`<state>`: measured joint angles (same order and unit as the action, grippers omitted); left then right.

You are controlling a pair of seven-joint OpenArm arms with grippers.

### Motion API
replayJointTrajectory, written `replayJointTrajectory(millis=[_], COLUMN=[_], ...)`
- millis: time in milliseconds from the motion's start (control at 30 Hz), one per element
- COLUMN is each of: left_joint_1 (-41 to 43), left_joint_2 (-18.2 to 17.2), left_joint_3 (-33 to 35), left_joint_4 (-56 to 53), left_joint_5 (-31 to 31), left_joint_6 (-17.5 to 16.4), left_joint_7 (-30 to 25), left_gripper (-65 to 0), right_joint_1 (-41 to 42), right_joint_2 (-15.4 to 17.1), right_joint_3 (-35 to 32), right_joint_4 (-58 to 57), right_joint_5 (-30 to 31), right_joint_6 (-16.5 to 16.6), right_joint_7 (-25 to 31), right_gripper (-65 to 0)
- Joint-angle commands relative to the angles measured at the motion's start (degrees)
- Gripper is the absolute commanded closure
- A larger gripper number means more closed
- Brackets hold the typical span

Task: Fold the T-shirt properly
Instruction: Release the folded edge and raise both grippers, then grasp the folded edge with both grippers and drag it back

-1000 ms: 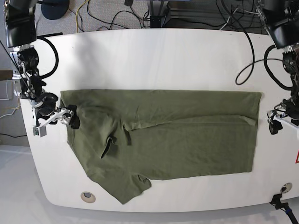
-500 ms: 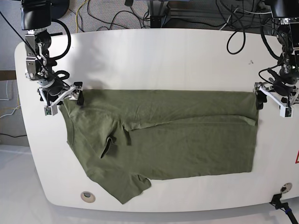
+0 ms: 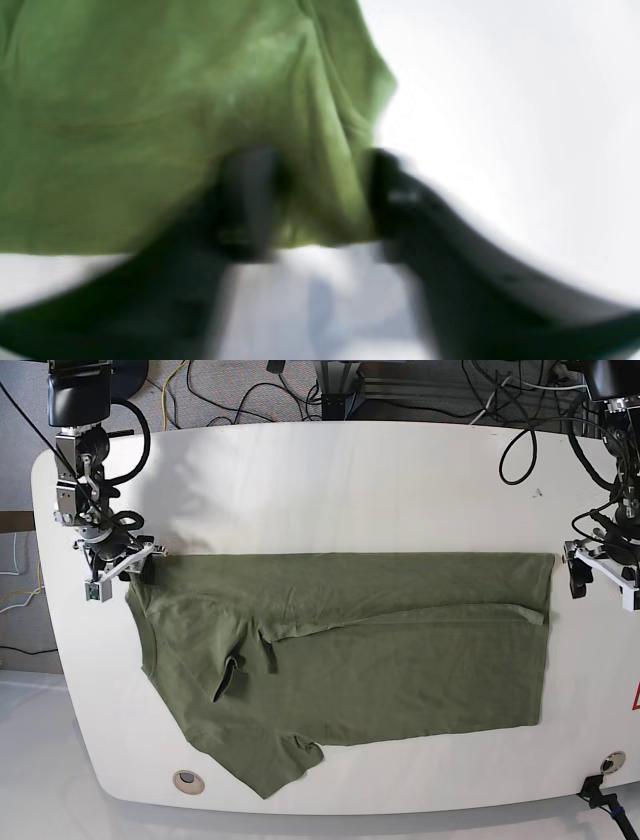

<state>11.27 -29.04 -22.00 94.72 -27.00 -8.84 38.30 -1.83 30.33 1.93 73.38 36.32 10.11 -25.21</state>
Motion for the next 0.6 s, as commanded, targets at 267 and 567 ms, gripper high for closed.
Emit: replayJointTrajectory(millis=[267,567], left_joint_1=[-3.75,-6.92], left_joint_2=[0.77,1.39], left_joint_3=[6.66,11.05], left_joint_4=[-4.21,-10.98], left_joint_5=[-0.29,-0.2], left_joint_6=[0.09,0.09], left_joint_7=[-0.81,-0.81], left_gripper=[-52.4,-52.2], right_joint_1=[-1.38,-2.17], right_joint_2=[-2.77,-4.08], right_joint_3=[0.22,0.22], right_joint_4=[0.33,1.3], right_joint_5=[0.48,0.48], right_joint_6=[0.31,0.31], right_joint_7=[-0.94,-0.94], right_gripper=[0.0,0.0])
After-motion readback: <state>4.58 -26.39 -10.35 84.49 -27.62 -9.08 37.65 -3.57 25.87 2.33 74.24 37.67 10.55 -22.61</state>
